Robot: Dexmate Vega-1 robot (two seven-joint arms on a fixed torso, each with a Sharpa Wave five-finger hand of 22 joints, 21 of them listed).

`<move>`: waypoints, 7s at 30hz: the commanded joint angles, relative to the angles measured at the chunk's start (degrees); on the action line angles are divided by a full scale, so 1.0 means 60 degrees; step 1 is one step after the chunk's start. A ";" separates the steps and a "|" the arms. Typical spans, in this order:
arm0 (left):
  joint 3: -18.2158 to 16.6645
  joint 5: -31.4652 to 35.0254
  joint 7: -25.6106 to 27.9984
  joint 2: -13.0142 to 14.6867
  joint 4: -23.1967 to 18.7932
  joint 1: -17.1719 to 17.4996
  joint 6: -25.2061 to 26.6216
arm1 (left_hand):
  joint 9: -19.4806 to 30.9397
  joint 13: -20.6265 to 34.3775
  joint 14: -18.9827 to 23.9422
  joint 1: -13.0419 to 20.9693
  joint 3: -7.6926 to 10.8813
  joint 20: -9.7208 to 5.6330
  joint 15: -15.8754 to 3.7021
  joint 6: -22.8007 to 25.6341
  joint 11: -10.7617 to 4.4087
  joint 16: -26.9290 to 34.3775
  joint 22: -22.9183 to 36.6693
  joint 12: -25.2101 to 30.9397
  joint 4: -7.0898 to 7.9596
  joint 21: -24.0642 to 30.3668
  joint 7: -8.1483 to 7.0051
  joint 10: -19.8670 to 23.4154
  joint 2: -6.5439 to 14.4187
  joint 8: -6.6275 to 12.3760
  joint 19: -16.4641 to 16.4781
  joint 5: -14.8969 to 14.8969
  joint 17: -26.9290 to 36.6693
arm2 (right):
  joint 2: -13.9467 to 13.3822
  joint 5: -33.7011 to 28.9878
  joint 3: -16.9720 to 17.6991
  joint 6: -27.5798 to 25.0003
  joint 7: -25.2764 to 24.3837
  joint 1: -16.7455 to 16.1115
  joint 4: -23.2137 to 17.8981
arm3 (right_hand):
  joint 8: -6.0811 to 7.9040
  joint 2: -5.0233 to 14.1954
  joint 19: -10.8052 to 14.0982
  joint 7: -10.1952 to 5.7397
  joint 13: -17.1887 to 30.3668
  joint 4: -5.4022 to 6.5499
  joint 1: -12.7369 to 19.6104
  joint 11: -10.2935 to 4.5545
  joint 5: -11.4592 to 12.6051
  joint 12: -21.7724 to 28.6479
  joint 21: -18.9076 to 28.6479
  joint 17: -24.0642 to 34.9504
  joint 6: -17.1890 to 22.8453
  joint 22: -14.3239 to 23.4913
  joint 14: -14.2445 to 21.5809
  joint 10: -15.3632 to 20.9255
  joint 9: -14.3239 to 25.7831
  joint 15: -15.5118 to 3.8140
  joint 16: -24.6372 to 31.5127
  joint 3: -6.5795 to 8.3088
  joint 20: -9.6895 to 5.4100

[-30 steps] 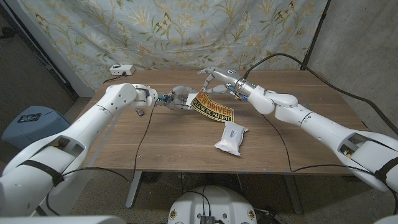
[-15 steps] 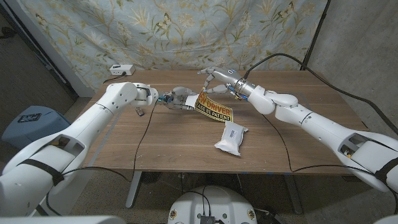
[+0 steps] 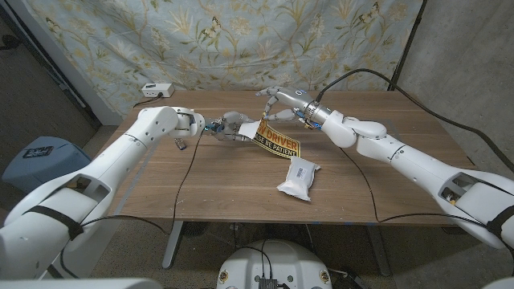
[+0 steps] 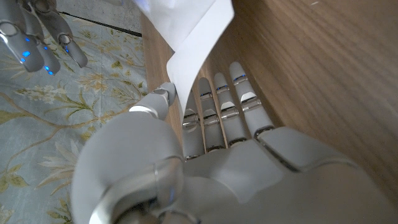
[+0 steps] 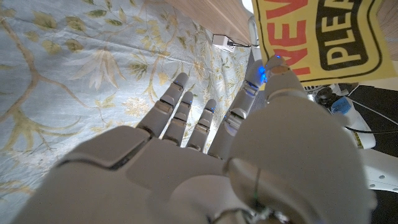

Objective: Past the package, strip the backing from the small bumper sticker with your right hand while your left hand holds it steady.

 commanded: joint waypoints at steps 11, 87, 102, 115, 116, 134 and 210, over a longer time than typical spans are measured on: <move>-0.0082 0.0021 -0.0182 0.0124 -0.0039 0.0108 -0.0067 | 0.0227 0.0116 -0.0120 0.0176 -0.0015 0.0021 0.0049 -0.0128 0.0034 -0.0064 0.0023 -0.0089 0.0090 0.0075 0.0077 -0.0111 0.0008 0.0161 -0.0115 -0.0076 0.0033 | -0.0371 -0.0085 0.0282 -0.0216 0.0052 -0.0279 -0.0480 | 0.0028 0.0078 0.0114 -0.0041 0.0018 0.0005 0.0099 0.0032 0.0052 -0.0009 -0.0039 0.0029 0.0032 0.0051 0.0097 0.0095 0.0025 -0.0998 -0.0035 -0.0027 -0.0207; 0.1065 0.1276 -0.3353 0.0247 0.2356 -0.1523 0.0641 | 0.1080 0.0449 -0.0664 0.0292 -0.0034 0.0301 0.0459 -0.0440 0.0414 -0.0214 0.0059 -0.0421 0.0151 0.0135 0.0079 -0.0582 0.0009 0.0755 -0.0615 -0.0289 0.0074 | -0.1333 -0.0695 0.0884 -0.0048 0.0586 -0.0567 -0.1584 | -0.0015 0.0076 0.0103 -0.0087 0.0019 0.0029 0.0086 0.0056 0.0123 -0.0028 -0.0060 0.0057 0.0097 0.0052 0.0103 0.0102 0.0027 -0.0984 -0.0136 -0.0085 -0.0149; 0.1580 0.2034 -0.4358 -0.0012 0.3460 -0.2141 0.0555 | 0.1188 0.0490 -0.0722 0.0299 -0.0004 0.0342 0.0508 -0.0489 0.0464 -0.0226 0.0066 -0.0463 0.0168 0.0148 0.0057 -0.0638 0.0024 0.0817 -0.0693 -0.0296 0.0060 | -0.1439 -0.0570 0.0996 0.0072 0.0884 -0.0545 -0.1572 | -0.0027 0.0068 0.0099 -0.0084 0.0019 0.0028 0.0087 0.0056 0.0141 -0.0033 -0.0061 0.0061 0.0102 0.0052 0.0117 0.0094 0.0025 -0.0992 -0.0152 -0.0093 -0.0146; 0.1808 0.2590 -0.4969 -0.0253 0.4191 -0.2498 0.0307 | 0.1222 0.0529 -0.0842 0.0310 -0.0009 0.0366 0.0580 -0.0502 0.0539 -0.0244 0.0073 -0.0499 0.0168 0.0164 0.0052 -0.0680 0.0020 0.0848 -0.0765 -0.0310 0.0064 | -0.1478 -0.0609 0.1021 0.0139 0.1034 -0.0471 -0.1535 | -0.0038 0.0060 0.0086 -0.0084 0.0019 0.0026 0.0089 0.0056 0.0155 -0.0034 -0.0066 0.0063 0.0102 0.0052 0.0116 0.0097 0.0024 -0.0978 -0.0170 -0.0097 -0.0139; 0.1821 0.2619 -0.5070 -0.0277 0.4282 -0.2526 0.0253 | 0.1227 0.0531 -0.0849 0.0307 -0.0012 0.0369 0.0585 -0.0509 0.0538 -0.0243 0.0073 -0.0503 0.0174 0.0162 0.0057 -0.0687 0.0025 0.0849 -0.0774 -0.0312 0.0068 | -0.1482 -0.0603 0.1025 0.0139 0.1051 -0.0467 -0.1531 | -0.0039 0.0066 0.0082 -0.0085 0.0019 0.0030 0.0085 0.0051 0.0156 -0.0036 -0.0067 0.0066 0.0101 0.0052 0.0112 0.0093 0.0024 -0.0980 -0.0172 -0.0098 -0.0141; 0.1963 0.3141 -0.5665 -0.0377 0.4855 -0.2723 0.0136 | 0.1257 0.0587 -0.1028 0.0328 -0.0010 0.0427 0.0659 -0.0554 0.0609 -0.0254 0.0082 -0.0580 0.0183 0.0160 0.0052 -0.0825 0.0057 0.0870 -0.0938 -0.0327 0.0084 | -0.1639 -0.0363 0.1253 -0.0019 0.1391 -0.0584 -0.1808 | -0.0049 0.0076 0.0072 -0.0089 0.0019 0.0028 0.0097 0.0054 0.0177 -0.0044 -0.0069 0.0074 0.0104 0.0053 0.0085 0.0073 0.0027 -0.0964 -0.0200 -0.0095 -0.0131; 0.2151 0.3403 -0.6270 0.0437 0.4263 -0.2596 0.0294 | 0.1309 0.0758 -0.1358 0.0327 0.0009 0.0472 0.0674 -0.0663 0.0685 -0.0230 0.0103 -0.0719 0.0210 0.0277 0.0124 -0.1002 0.0061 0.0927 -0.1259 -0.0370 0.0073 | -0.2809 -0.0367 0.2379 -0.1165 0.2070 -0.1665 -0.3478 | -0.0081 0.0103 0.0155 -0.0076 0.0020 0.0038 0.0110 0.0050 0.0232 -0.0039 -0.0044 0.0111 0.0116 0.0053 0.0143 0.0095 0.0045 -0.0991 -0.0236 -0.0124 -0.0089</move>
